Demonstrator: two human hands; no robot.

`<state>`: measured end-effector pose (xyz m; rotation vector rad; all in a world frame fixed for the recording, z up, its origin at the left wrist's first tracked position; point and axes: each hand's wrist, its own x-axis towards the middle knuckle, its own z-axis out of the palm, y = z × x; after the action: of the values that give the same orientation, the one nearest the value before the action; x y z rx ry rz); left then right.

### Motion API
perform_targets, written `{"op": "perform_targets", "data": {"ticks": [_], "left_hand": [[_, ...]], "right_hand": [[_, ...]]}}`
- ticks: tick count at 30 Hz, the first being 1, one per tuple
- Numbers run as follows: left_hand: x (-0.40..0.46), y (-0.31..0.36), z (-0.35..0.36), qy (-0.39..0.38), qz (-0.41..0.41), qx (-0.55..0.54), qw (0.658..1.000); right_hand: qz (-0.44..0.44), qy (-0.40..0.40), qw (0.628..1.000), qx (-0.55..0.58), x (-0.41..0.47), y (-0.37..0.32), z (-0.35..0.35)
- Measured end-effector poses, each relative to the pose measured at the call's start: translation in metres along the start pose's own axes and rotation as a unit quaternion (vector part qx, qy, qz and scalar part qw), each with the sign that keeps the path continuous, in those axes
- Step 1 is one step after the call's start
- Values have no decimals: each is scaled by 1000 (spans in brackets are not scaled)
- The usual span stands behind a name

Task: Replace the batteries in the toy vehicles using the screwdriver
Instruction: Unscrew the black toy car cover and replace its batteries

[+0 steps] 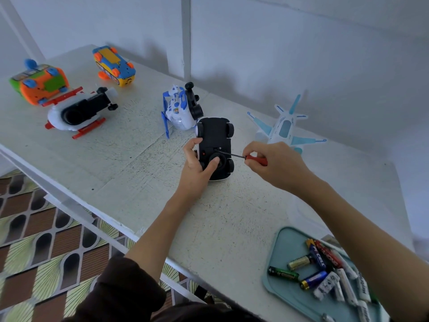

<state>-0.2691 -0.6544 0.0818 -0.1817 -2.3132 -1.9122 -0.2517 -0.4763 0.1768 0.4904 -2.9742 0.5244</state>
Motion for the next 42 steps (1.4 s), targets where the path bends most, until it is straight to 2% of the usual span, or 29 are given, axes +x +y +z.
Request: {"op": "perform_targets", "data": {"ticks": [11, 20, 28, 42], "left_hand": [[2, 2, 1, 15, -20, -11, 1000], [5, 10, -4, -14, -41, -110, 993], [9, 19, -14, -6, -65, -183, 981], [16, 22, -19, -21, -104, -239, 965]], "right_hand": [[-25, -6, 999, -44, -13, -3, 34], [-24, 16, 1000, 8, -17, -1, 44], [-39, 38, 998, 23, -10, -1, 48], [-28, 28, 996, 83, -7, 4, 44]]}}
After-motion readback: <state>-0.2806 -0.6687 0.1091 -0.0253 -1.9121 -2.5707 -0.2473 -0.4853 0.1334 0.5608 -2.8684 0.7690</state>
